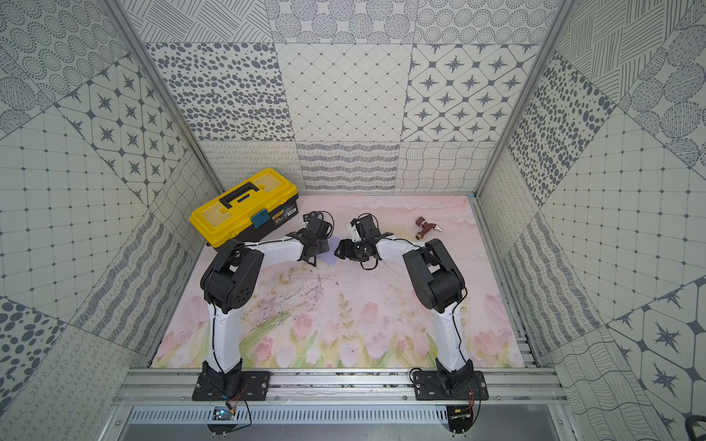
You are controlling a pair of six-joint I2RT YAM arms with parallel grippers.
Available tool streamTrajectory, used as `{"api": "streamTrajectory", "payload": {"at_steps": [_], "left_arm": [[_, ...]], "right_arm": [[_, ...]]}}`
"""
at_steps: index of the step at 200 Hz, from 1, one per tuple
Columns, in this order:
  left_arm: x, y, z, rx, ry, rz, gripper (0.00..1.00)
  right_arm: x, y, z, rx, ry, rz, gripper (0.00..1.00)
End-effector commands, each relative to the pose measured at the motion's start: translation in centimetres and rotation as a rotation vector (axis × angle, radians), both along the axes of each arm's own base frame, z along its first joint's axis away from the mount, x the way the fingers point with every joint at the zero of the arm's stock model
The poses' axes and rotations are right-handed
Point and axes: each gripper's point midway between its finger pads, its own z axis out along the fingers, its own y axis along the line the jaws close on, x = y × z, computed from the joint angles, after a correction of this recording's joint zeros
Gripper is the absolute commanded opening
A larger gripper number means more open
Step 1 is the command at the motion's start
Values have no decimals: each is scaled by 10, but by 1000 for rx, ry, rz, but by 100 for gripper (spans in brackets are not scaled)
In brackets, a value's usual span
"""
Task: Fold the square paper along the opposite sides
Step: Pick up the paper from the center of the board.
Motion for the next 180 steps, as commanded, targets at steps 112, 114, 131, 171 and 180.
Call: {"api": "streamTrajectory", "payload": {"at_steps": [112, 114, 131, 171, 180], "left_arm": [[-103, -55, -57, -187, 563, -352, 0], [-103, -55, -57, -188, 564, -353, 0], [-101, -57, -59, -200, 564, -361, 0], [-100, -60, -58, -227, 559, -375, 0], [-101, -61, -59, -231, 561, -380, 0]], "right_arm": [[14, 14, -54, -103, 120, -113, 66], [15, 14, -54, -102, 120, -114, 66], [12, 20, -57, -99, 134, -110, 66], [11, 20, -56, -104, 135, -114, 67], [11, 23, -56, -94, 143, -109, 67]]}}
